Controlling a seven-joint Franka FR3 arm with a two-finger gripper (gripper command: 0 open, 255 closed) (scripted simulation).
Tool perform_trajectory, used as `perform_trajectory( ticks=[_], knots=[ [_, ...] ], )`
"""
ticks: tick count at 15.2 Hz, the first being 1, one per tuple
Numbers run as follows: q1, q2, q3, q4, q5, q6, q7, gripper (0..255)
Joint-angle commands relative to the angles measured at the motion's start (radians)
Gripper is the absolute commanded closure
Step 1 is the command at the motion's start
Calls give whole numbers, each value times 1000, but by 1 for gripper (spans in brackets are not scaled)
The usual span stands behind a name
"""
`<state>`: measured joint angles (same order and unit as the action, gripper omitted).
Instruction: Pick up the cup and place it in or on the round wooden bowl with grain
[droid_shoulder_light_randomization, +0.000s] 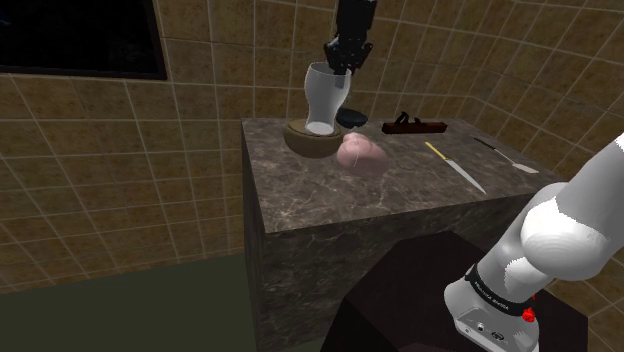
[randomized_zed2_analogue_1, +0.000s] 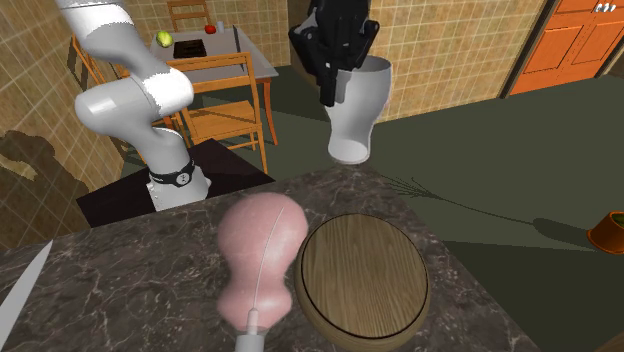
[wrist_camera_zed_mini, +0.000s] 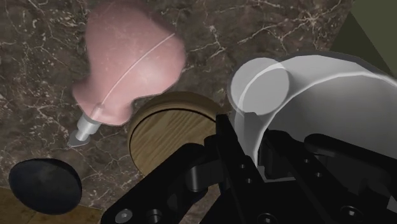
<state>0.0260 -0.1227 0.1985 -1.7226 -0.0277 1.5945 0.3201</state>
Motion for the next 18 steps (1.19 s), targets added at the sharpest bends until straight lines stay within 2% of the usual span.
perform_trajectory(
  ticks=[1, 8, 12, 18],
  knots=[
    [-14, 47, -16, 70, -11, -23, -30, 255],
    [-66, 255, -68, 386, -43, -127, -142, 255],
    [-92, 428, -91, 665, -59, -230, -205, 255],
    [-100, 373, -92, 499, -52, -119, -202, 255]
  ],
)
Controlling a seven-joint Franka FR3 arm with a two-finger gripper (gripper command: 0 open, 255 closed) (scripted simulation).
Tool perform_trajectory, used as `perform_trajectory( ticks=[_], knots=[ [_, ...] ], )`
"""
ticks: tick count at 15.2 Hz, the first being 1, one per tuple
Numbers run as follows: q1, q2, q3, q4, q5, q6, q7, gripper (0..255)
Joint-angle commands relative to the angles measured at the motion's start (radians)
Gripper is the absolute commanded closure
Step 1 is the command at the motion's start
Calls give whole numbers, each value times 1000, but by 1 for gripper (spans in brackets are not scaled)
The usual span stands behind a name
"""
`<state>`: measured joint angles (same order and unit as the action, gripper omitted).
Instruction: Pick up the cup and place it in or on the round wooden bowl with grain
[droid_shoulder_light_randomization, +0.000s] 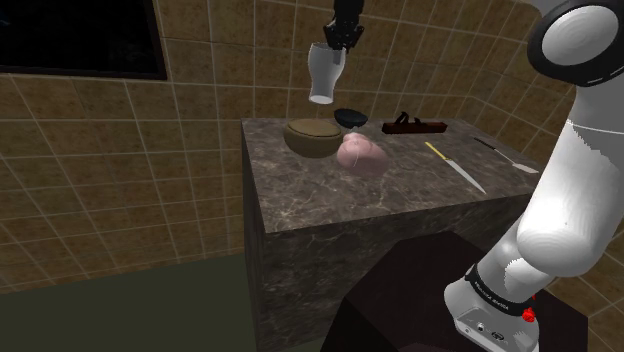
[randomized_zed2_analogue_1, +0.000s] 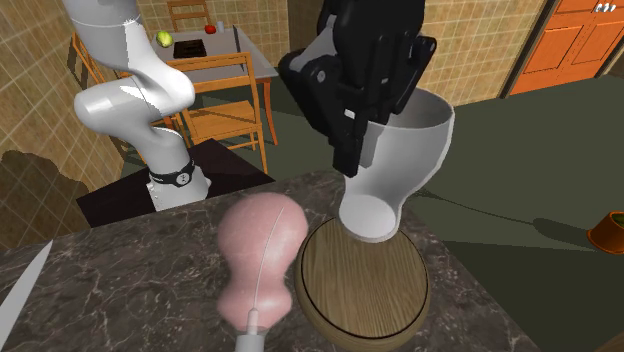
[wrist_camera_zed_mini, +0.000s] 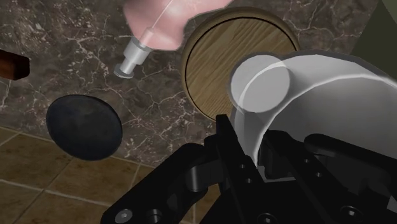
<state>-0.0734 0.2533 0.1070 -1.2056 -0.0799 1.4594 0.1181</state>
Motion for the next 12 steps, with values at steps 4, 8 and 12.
perform_trajectory(
  ticks=[4, 8, 12],
  knots=[
    [-4, -28, -1, -109, 4, 82, 2, 255],
    [-7, -46, -1, -188, 5, 144, 4, 255],
    [-9, -57, -2, -259, 7, 203, 6, 255]
  ],
)
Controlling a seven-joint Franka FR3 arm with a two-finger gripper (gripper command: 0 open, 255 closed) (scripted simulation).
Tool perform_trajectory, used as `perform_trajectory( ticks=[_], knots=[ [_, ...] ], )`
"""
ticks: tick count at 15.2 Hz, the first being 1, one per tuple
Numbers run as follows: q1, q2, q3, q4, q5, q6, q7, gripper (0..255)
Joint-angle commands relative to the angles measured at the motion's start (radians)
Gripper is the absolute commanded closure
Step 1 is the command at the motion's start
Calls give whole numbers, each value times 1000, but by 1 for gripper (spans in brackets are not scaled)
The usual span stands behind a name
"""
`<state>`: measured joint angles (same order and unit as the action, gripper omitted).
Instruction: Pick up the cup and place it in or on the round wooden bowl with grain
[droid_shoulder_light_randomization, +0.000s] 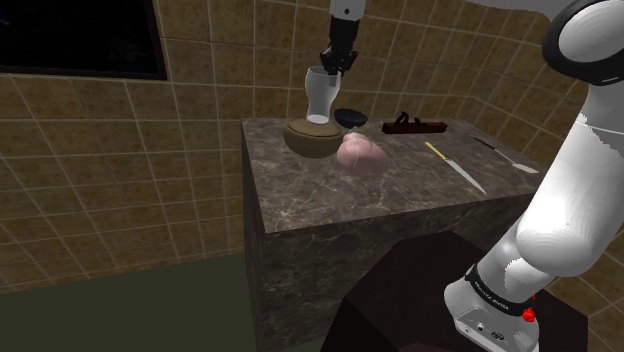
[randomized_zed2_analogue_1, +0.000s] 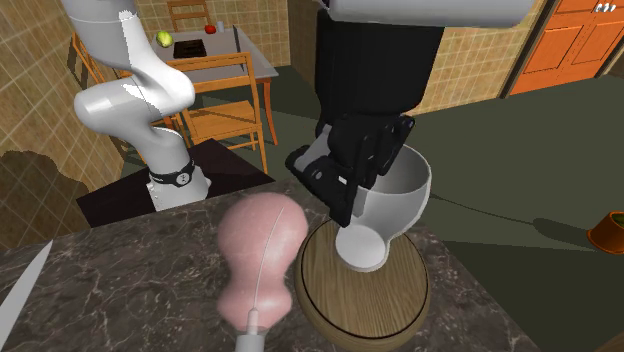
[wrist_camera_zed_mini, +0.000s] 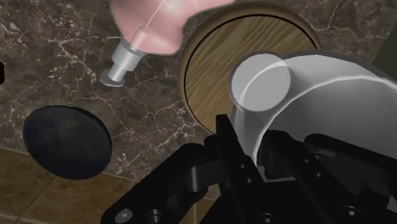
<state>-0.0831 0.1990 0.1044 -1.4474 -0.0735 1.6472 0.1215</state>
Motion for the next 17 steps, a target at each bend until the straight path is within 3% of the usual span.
perform_trajectory(
  ticks=[1, 4, 12, 13, 17],
  knots=[
    [1, -5, 1, -34, 0, 29, 4, 255],
    [0, -10, 0, -82, 0, 73, 5, 255],
    [0, -10, 0, -82, 0, 73, 5, 255],
    [0, -11, 0, -83, 0, 73, 5, 0],
    [0, -10, 0, -81, 0, 72, 5, 0]
  ],
)
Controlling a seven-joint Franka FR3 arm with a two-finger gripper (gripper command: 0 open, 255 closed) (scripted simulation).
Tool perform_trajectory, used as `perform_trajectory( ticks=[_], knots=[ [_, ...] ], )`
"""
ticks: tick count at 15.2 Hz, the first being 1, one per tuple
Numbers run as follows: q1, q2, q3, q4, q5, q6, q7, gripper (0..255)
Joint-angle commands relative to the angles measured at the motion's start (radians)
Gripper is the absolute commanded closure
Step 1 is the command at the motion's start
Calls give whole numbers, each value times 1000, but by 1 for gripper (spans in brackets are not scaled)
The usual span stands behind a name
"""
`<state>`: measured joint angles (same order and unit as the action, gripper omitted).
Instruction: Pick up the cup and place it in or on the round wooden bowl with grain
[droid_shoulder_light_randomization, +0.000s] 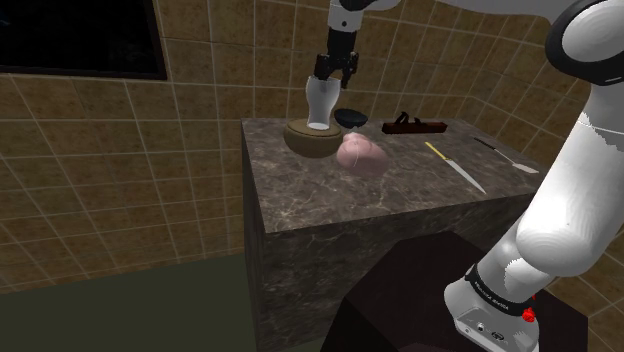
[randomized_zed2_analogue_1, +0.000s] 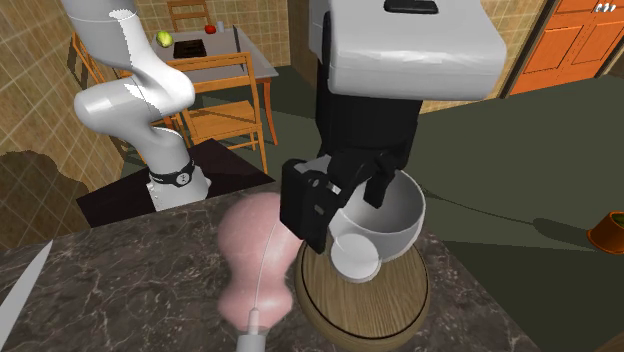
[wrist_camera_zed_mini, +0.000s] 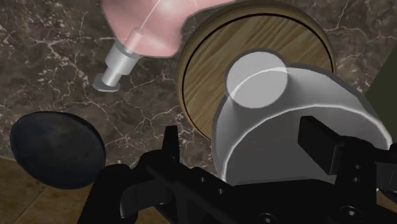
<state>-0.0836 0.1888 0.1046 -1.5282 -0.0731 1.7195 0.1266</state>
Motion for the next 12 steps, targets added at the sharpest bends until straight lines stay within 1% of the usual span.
perform_trajectory(
  ticks=[1, 5, 12],
  knots=[
    [0, 0, 0, -2, 0, 1, 0, 0],
    [7, 24, 3, 159, -2, -137, -1, 0],
    [7, 24, 3, 159, -2, -137, -1, 0]
  ],
)
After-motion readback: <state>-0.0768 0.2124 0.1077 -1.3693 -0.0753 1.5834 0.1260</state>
